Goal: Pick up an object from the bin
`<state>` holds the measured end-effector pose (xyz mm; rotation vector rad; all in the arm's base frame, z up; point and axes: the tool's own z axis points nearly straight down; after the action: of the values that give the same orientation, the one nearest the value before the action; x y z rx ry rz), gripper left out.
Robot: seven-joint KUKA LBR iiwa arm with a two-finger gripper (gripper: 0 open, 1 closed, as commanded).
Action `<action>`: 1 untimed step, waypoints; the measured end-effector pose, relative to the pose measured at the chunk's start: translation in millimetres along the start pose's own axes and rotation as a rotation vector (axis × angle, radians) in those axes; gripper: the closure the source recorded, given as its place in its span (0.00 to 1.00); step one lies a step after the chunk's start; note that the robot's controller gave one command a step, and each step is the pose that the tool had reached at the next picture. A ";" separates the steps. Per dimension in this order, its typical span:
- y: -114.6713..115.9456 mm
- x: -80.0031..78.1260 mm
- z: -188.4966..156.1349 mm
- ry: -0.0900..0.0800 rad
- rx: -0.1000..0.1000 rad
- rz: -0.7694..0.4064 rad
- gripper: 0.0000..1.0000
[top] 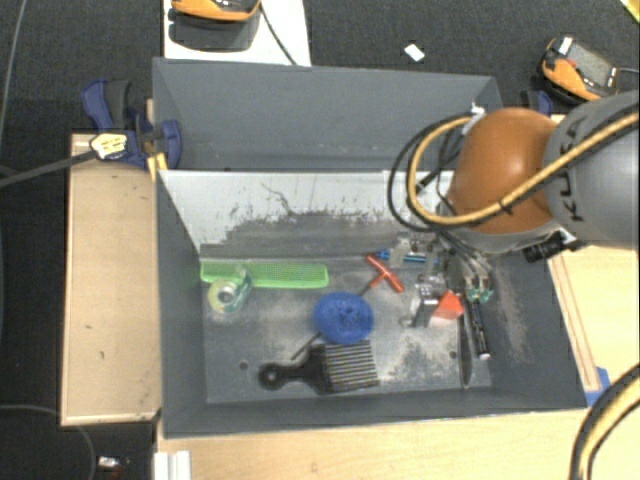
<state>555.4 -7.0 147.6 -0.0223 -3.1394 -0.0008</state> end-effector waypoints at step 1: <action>-0.1 -1.5 -2.3 -0.005 0.000 0.000 0.00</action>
Offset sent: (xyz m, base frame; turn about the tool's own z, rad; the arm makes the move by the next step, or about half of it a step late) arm -0.0062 0.0638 -0.0776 -0.0575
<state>556.9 -7.1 149.8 -0.0220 -3.1447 -0.0005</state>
